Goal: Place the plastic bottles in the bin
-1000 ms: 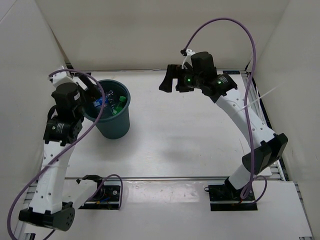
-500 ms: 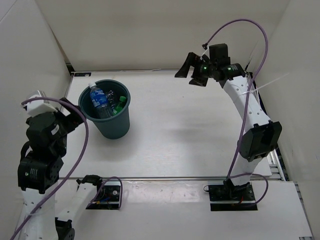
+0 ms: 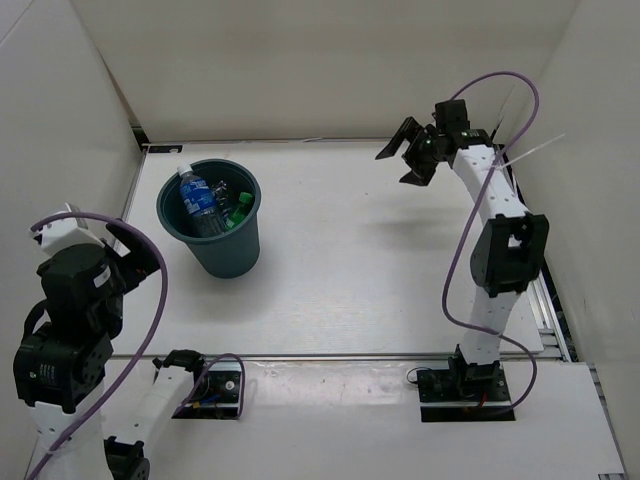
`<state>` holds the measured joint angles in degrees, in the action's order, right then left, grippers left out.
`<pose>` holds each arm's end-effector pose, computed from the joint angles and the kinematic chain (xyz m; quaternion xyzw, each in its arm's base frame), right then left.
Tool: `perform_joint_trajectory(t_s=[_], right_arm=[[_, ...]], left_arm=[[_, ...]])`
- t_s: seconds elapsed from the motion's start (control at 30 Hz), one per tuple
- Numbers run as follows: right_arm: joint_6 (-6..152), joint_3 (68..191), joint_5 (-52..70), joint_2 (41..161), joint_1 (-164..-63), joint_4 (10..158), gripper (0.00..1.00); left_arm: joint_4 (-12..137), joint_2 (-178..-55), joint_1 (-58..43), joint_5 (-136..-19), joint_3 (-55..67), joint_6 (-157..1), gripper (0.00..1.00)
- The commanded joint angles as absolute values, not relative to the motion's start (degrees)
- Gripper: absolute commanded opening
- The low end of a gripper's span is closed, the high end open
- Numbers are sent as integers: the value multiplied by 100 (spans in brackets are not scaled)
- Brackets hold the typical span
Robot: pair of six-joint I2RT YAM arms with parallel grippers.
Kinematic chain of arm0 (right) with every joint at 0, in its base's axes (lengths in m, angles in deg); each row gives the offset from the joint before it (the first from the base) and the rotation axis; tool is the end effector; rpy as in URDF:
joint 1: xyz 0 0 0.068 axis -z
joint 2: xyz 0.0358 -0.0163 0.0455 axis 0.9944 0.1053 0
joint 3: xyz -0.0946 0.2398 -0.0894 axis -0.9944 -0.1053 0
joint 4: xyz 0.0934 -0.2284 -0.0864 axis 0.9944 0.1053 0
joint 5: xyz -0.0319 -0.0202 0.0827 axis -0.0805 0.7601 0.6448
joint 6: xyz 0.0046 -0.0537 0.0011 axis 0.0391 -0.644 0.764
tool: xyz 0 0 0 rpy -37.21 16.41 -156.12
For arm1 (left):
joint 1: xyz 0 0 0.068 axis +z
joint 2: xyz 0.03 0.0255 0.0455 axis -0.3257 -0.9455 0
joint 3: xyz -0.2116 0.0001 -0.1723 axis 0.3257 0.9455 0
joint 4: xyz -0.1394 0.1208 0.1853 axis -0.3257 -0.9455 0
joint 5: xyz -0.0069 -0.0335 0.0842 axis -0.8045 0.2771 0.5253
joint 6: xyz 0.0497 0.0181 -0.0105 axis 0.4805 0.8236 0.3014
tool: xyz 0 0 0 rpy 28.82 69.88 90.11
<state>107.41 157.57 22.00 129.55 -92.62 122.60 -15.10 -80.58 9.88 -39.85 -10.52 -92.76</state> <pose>0.4285 0.0778 0.3215 0.1909 0.8908 0.3080 0.2742 0.0293 0.0129 0.4594 -0.2536 0.7953 0.0525 0.5482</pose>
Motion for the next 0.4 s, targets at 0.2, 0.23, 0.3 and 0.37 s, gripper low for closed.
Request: perform_joint_trajectory(t_s=[0.2,0.23,0.3,0.37], right_arm=[[10520,18014,2082,14284,-9292,12978,100],[10520,18015,2030,14354,-9292,12978,100],[10573,18015,2029,14354,-9292,12978,100],[10441,18015,2029,14241,-9292,12978,100]], left_arm=[[-1679,-7914,1022,-4000,-826,-9374,100],[-1530,-7835,1022,-3999,-625,-9374,100],[-1398,-7835,1022,-3999,-483,-9374,100],[-1223,-7835,1022,-3929,-404,-9374,100]])
